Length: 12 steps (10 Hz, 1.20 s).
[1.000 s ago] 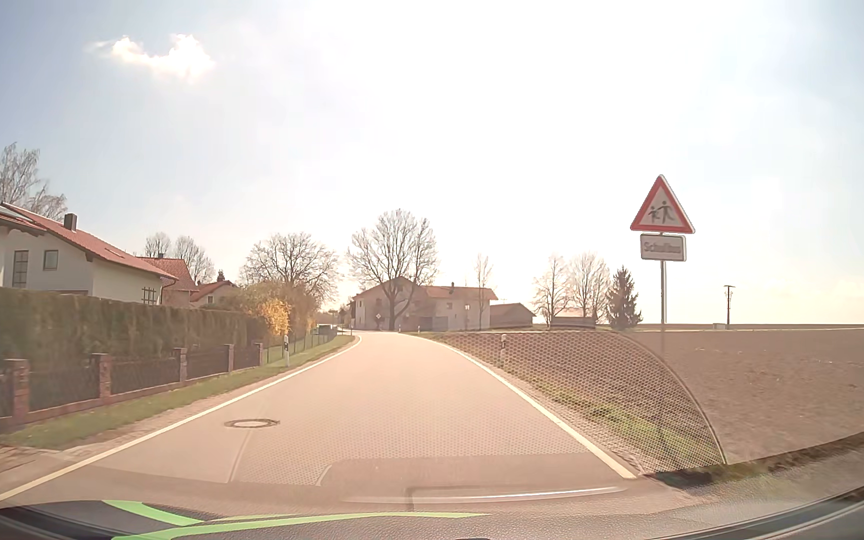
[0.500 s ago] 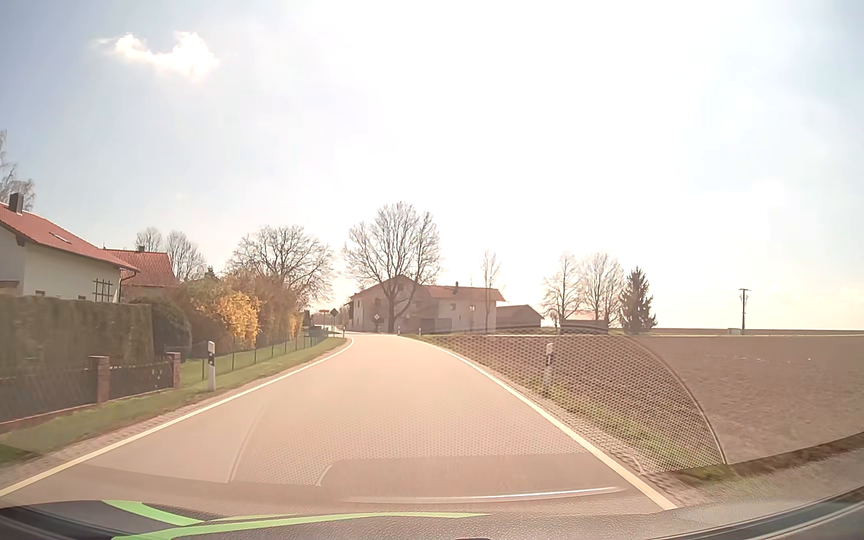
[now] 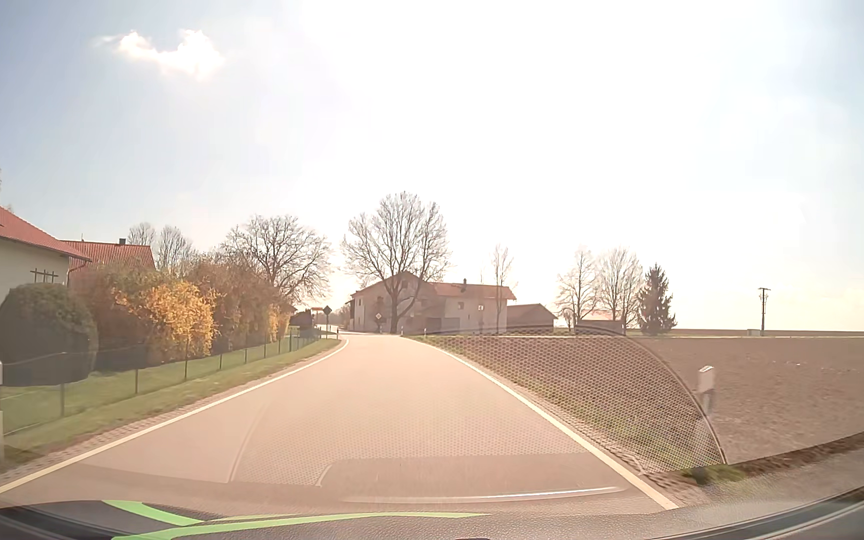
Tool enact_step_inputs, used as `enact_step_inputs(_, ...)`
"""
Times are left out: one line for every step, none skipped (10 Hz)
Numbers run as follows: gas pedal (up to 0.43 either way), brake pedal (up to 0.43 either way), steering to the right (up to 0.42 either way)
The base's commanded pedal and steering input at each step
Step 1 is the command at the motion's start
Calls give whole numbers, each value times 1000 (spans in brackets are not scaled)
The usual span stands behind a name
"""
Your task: Follow the waypoints while adhering to traffic rules and regulations
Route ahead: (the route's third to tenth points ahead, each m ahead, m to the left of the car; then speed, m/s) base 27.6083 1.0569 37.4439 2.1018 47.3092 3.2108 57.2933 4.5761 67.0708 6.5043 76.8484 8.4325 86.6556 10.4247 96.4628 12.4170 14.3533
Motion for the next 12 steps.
enact_step_inputs(110,0,-6)
enact_step_inputs(110,0,-6)
enact_step_inputs(98,0,-6)
enact_step_inputs(98,0,-7)
enact_step_inputs(98,0,-8)
enact_step_inputs(87,0,-9)
enact_step_inputs(79,0,-10)
enact_step_inputs(79,0,-11)
enact_step_inputs(79,0,-12)
enact_step_inputs(79,0,-12)
enact_step_inputs(98,0,-12)
enact_step_inputs(98,0,-12)
